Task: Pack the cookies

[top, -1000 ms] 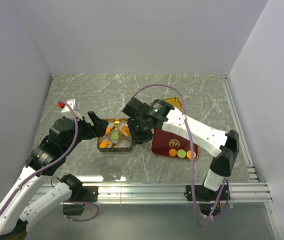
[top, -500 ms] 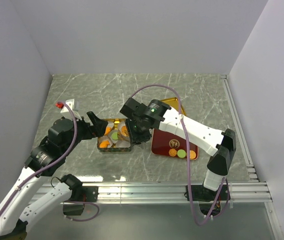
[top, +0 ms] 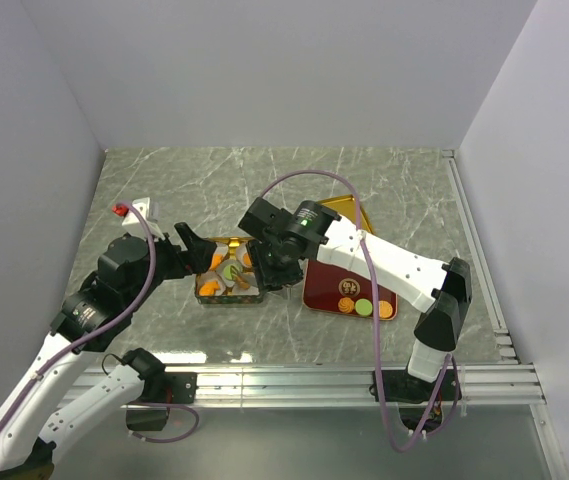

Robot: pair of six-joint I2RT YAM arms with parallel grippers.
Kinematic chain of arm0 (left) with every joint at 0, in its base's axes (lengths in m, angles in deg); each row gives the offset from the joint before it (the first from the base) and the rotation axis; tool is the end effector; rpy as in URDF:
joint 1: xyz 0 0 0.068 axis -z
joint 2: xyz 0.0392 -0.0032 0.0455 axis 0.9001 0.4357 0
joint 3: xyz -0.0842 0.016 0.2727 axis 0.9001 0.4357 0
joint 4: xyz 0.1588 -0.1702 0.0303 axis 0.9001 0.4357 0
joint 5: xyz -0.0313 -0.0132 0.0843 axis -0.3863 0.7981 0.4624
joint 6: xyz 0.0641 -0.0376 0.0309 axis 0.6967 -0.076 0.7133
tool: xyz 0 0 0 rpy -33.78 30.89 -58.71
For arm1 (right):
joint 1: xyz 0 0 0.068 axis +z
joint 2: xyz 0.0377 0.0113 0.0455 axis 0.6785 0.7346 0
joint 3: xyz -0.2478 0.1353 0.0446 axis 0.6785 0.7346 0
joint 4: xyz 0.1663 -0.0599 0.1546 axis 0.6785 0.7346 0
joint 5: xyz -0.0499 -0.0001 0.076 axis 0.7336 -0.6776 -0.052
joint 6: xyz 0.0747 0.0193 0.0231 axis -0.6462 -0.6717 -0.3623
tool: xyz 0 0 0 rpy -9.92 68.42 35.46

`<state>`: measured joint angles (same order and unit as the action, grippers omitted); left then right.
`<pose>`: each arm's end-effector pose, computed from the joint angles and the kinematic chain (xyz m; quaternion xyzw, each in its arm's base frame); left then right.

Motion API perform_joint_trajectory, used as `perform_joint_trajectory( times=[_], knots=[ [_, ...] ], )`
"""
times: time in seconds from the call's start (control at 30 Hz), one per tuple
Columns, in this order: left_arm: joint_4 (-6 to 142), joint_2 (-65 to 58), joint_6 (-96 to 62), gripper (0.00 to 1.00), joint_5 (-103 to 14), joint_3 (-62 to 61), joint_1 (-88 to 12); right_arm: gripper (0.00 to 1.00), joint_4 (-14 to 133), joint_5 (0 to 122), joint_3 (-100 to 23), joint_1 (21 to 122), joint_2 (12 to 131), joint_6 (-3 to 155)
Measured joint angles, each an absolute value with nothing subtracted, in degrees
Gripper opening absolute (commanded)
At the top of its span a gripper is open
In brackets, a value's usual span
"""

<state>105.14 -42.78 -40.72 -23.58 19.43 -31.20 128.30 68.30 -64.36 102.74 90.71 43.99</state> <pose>0.1117 -0.0541 0.3480 -0.0784 0.8095 -0.2450 0.5279 0.1680 0.2923 0.3202 -0.1803 0.9643 0.1498 0.1233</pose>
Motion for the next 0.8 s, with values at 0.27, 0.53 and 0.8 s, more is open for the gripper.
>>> perform_joint_trajectory(
  times=[0.27, 0.53, 0.8],
  knots=[
    [105.1, -42.8, -40.7, 1.00, -23.6, 19.4, -31.2, 0.54, 129.0, 69.9, -64.5, 102.8, 90.7, 44.0],
    [105.1, -42.7, -40.7, 1.00, -23.6, 19.4, -31.2, 0.54, 133.0, 73.8, -73.8, 101.8, 91.1, 44.7],
    [105.2, -42.4, -40.7, 0.99, -23.4, 19.4, -31.2, 0.53, 133.8, 75.2, -72.4, 91.5, 89.5, 47.9]
  ],
)
